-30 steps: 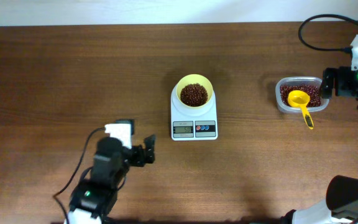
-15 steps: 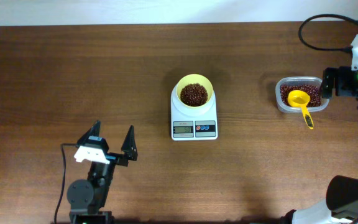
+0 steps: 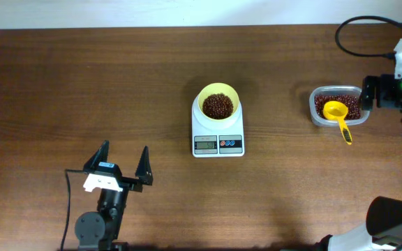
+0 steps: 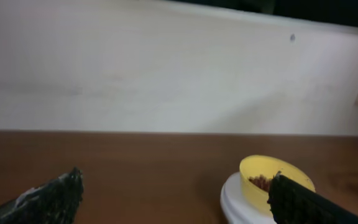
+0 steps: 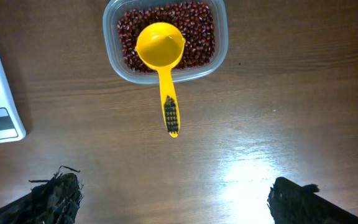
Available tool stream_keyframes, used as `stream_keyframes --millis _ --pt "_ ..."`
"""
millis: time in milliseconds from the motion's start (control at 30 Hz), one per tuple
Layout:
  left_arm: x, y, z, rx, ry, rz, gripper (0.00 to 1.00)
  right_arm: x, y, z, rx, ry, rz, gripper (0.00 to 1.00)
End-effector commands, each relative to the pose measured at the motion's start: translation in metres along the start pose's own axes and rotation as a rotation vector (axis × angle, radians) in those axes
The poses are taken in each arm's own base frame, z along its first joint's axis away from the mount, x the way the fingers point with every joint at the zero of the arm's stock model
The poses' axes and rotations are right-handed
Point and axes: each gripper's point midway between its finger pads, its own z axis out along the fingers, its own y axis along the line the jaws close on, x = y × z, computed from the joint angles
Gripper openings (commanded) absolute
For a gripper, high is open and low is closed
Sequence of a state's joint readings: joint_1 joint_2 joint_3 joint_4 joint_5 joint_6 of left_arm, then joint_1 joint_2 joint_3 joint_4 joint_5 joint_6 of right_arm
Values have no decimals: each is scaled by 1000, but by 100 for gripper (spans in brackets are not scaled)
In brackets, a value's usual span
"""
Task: Scoop item into bowl and weigh 50g on scale
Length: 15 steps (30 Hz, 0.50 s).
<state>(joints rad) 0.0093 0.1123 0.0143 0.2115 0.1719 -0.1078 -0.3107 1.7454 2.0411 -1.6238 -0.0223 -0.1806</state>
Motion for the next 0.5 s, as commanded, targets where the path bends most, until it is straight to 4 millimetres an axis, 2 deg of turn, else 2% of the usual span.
stream_keyframes --millis 0,333,467 --pt "5 5 -5 -29 13 29 99 -2 -1 -13 16 -41 -1 99" --pt "46 11 -11 -60 178 13 99 -2 -1 -13 16 -41 -1 99" --pt "46 11 -11 -52 178 74 99 -2 -1 -13 16 -41 -1 99"
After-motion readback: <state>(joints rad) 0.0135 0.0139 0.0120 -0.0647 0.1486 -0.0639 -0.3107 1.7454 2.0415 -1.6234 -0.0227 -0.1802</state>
